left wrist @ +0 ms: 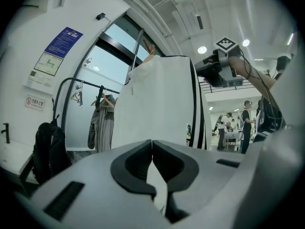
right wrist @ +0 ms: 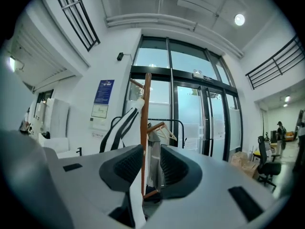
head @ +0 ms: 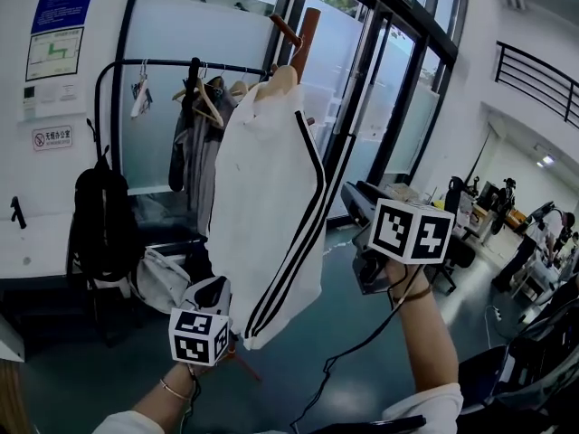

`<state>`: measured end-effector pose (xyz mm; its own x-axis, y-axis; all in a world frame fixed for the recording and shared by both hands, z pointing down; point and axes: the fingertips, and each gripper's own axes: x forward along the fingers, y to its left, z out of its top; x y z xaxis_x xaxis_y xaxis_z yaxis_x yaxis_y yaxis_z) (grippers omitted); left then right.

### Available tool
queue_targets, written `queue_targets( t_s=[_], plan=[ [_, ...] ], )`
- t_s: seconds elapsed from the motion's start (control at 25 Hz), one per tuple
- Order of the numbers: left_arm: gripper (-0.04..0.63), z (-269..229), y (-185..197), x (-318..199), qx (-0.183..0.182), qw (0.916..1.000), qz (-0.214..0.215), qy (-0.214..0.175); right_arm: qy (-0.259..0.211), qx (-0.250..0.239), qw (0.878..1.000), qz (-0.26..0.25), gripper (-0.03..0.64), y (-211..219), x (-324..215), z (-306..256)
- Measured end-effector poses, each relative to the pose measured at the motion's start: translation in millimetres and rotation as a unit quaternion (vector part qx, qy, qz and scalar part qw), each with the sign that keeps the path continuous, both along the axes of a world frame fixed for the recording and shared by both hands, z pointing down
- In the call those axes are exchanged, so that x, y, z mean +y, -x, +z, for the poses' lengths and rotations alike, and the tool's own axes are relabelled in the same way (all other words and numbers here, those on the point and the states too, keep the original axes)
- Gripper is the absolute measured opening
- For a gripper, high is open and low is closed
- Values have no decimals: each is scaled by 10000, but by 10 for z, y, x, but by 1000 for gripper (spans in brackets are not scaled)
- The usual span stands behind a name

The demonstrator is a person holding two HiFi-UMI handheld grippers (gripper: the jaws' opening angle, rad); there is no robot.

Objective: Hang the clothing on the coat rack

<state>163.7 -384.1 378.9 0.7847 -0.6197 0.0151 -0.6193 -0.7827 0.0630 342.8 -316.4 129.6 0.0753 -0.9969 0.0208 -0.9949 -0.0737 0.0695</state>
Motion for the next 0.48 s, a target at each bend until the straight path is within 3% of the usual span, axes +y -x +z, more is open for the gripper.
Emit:
queue_targets(
  t_s=[0.48],
  plan=[
    [9, 24, -79, 336, -38, 9992, -374, 110, 394, -165, 9991, 68, 104, -224, 101, 1163]
  ],
)
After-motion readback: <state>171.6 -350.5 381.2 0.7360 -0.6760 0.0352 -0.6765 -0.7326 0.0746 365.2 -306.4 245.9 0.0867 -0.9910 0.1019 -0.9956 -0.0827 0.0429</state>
